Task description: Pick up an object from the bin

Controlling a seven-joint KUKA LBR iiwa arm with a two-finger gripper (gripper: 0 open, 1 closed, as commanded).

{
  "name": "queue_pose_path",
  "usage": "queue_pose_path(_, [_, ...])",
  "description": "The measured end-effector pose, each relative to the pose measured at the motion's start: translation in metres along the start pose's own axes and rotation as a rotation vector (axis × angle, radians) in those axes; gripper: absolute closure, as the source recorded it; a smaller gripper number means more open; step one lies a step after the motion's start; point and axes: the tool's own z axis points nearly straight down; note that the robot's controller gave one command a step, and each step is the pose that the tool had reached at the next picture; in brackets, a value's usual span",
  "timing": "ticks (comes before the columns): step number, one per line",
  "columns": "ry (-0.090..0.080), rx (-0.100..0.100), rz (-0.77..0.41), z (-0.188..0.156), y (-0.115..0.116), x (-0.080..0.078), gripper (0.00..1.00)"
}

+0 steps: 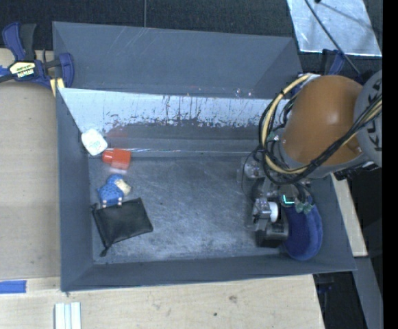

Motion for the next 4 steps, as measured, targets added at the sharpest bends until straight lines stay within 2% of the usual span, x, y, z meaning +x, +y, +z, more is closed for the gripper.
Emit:
queue_pose_path(1, [-0.011,0.002,-0.377,-0.015,-0.008,-0.017,0.0])
queue_pose_path(2, [-0.006,0.001,-0.587,0.043,-0.076,-0.004,0.0])
queue_pose_path(3, [0.0,-0.031,-1.04,0.08,-0.084,-0.043,0.0])
queue_pose_path(4, [-0.003,-0.023,-1.044,0.078,-0.087,-0.046,1.0])
